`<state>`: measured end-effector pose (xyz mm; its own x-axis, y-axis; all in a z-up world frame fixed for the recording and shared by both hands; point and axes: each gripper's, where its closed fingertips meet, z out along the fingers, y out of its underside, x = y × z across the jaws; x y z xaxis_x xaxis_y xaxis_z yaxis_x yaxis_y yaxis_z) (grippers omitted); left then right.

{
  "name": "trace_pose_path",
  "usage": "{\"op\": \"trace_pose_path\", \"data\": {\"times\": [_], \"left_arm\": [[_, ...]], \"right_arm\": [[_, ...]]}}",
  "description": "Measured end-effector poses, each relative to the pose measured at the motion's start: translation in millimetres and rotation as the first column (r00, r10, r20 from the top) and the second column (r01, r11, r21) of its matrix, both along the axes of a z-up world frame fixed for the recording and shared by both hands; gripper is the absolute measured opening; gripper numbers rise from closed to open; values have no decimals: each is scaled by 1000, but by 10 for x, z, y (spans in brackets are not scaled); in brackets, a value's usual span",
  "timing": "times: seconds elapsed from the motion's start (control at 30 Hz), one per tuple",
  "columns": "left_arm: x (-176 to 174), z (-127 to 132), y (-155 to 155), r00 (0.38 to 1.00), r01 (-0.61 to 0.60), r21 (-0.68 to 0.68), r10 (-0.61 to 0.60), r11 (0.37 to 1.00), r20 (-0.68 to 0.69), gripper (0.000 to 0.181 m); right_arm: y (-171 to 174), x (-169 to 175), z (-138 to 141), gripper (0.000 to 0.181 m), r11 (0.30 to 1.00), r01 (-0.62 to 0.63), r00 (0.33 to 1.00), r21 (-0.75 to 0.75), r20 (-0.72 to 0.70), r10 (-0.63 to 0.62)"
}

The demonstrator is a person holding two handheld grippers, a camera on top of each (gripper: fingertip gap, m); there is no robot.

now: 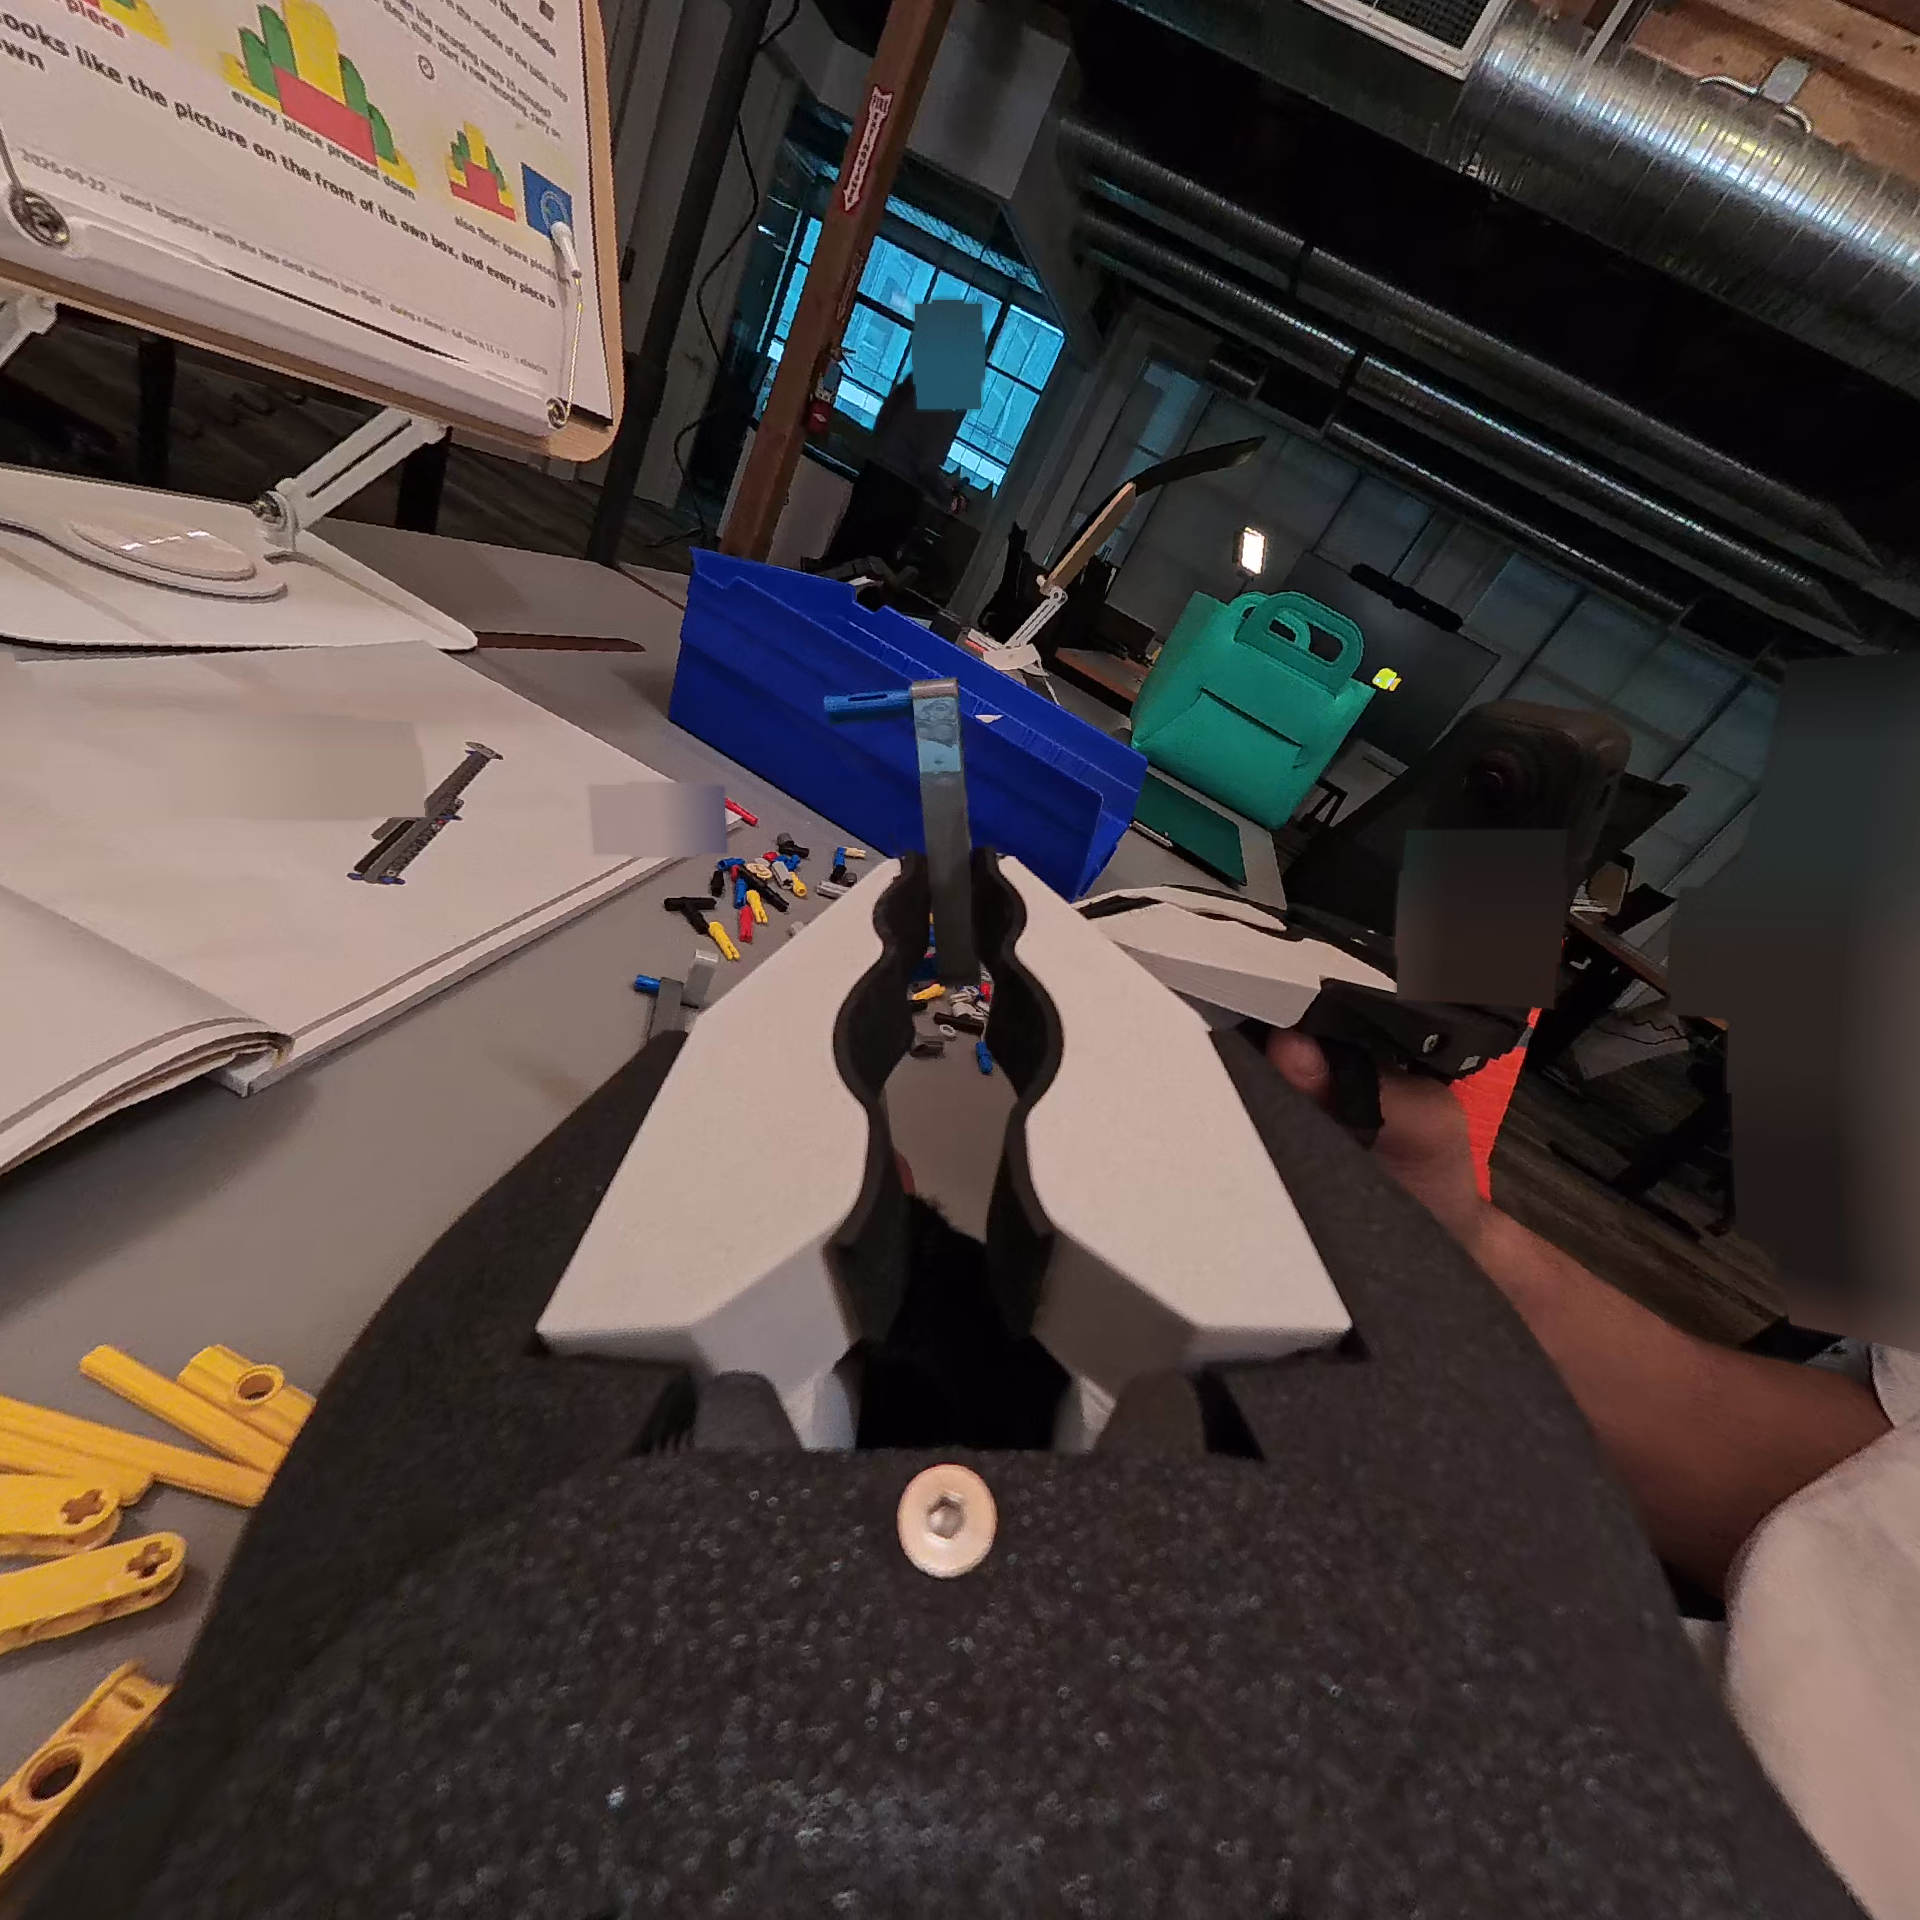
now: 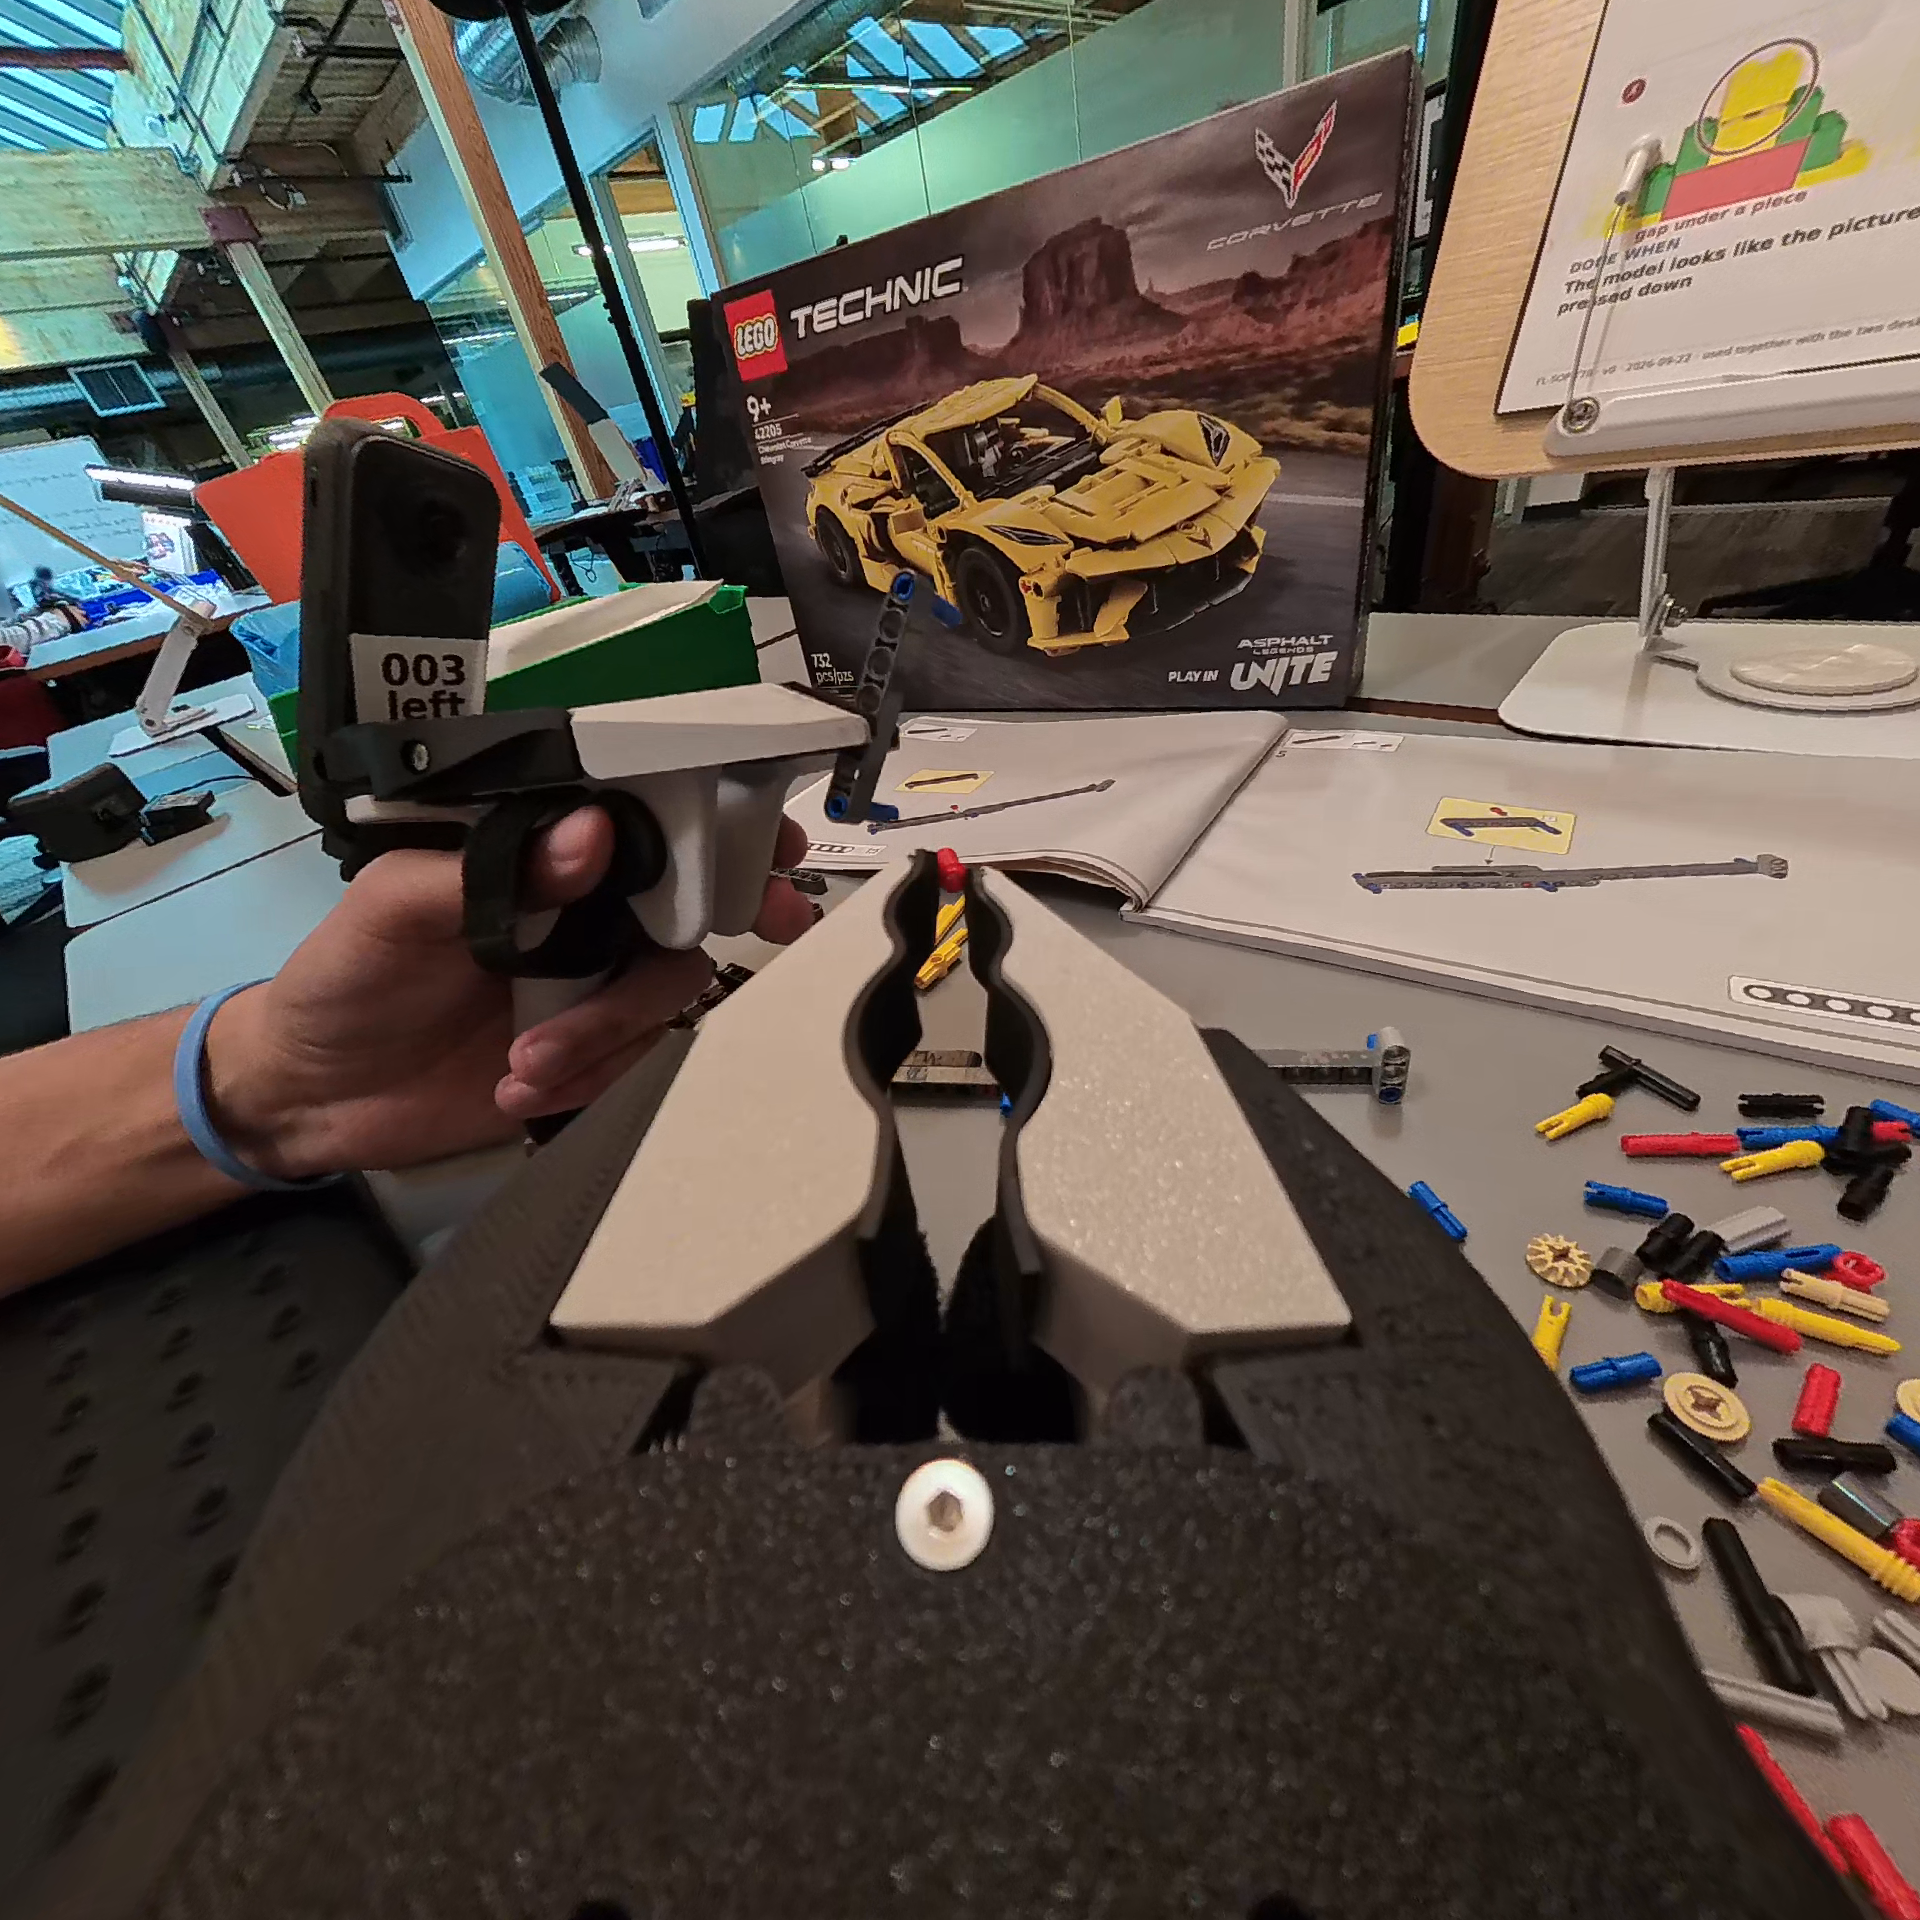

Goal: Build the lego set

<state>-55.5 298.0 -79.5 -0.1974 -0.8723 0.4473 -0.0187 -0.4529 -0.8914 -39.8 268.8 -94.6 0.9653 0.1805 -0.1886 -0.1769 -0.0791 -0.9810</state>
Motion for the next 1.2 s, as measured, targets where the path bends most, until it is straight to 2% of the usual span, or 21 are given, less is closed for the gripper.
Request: {"op": "trace_pose_path", "data": {"times": [0.13, 0.3, 0.43, 0.57, 0.77, 1.07, 1.2], "left_arm": [[24, -34, -59, 1000, 14, -10, -14, 1000, -12, 6], [94, -104, -218, 999, 18, 121, -12, 993, -49, 6], [125, -116, -289, 998, 29, 152, -21, 988, -56, 6], [141, -165, -307, 997, 7, 239, 12, 971, -80, 6], [159, -176, -312, 992, -63, 425, 103, 903, -71, 6], [195, -172, -304, 984, -121, 469, 168, 875, -59, 6], [223, -163, -297, 977, -161, 499, 210, 852, -45, 6]], "right_arm": [[-5, 12, 35, 4, 1000, 17, 1000, 12, 7, -17], [-32, -34, 92, 4, 999, 37, 997, 37, 71, -40], [-22, -56, 79, 4, 999, 47, 993, 28, 105, -49], [-23, -62, 79, 4, 998, 51, 993, 26, 106, -53], [-14, -30, 57, 4, 997, 73, 991, 14, 111, -74], [-6, 14, 65, 4, 995, 102, 990, 21, 91, -104], [-4, 36, 67, 4, 994, 102, 994, 27, 39, -103]]}}
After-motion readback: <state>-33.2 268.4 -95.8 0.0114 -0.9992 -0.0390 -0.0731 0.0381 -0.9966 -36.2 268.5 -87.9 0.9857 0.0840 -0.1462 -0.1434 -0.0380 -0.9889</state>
